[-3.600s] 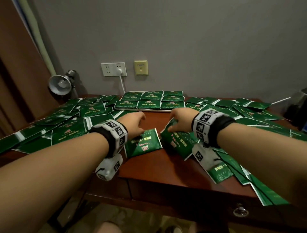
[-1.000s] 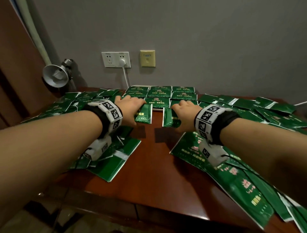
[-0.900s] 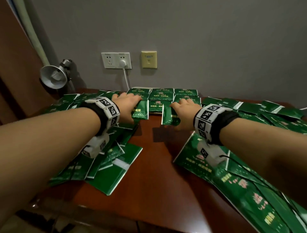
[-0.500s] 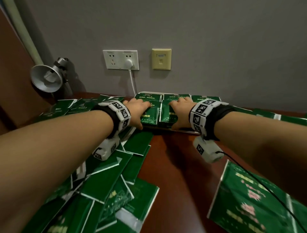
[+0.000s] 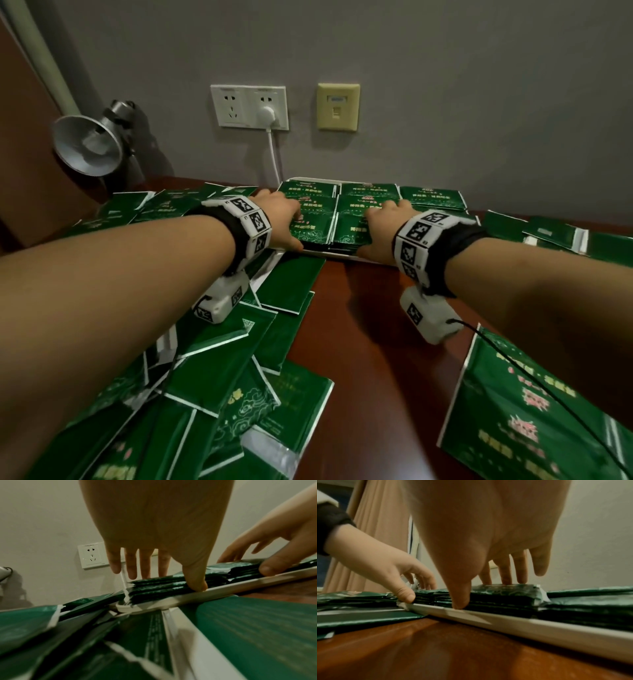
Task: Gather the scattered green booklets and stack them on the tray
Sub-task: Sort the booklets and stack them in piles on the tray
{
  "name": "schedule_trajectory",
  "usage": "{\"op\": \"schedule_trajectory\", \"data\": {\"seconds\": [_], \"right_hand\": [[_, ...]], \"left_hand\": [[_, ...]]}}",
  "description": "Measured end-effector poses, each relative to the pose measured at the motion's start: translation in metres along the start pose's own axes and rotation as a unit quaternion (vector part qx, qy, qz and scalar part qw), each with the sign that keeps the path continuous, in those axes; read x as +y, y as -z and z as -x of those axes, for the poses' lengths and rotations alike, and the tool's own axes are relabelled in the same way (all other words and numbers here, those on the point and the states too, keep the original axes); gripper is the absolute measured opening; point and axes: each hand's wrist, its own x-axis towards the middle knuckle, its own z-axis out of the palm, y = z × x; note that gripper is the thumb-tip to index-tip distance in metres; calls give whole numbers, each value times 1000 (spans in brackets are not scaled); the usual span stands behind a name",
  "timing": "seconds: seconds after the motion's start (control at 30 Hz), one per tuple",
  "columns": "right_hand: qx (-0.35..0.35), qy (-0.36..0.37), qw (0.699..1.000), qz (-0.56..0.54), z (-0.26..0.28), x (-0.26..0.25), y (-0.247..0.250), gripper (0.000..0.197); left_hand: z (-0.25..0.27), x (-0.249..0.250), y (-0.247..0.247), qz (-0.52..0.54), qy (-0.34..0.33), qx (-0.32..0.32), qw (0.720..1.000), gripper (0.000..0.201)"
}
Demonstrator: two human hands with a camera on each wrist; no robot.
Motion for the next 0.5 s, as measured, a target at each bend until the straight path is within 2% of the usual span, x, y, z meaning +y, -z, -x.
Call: {"op": "schedule_trajectory", "data": {"seconds": [0.2, 0.27, 0.37, 0.5], "right_hand": [[1, -1, 1000, -17, -2, -3, 3, 63], [-18, 5, 1000, -6, -1, -4, 3, 67], [-30, 9, 999, 6, 2, -5, 2, 70], [-29, 11, 999, 11, 12, 0, 3, 79]], "left_hand": [[1, 7, 3, -35, 29, -12, 999, 69], [0, 7, 3, -29, 37, -7, 999, 76], [1, 11, 2, -15, 8, -9, 1000, 87], [7, 17, 7, -21, -1, -28, 999, 88]]}}
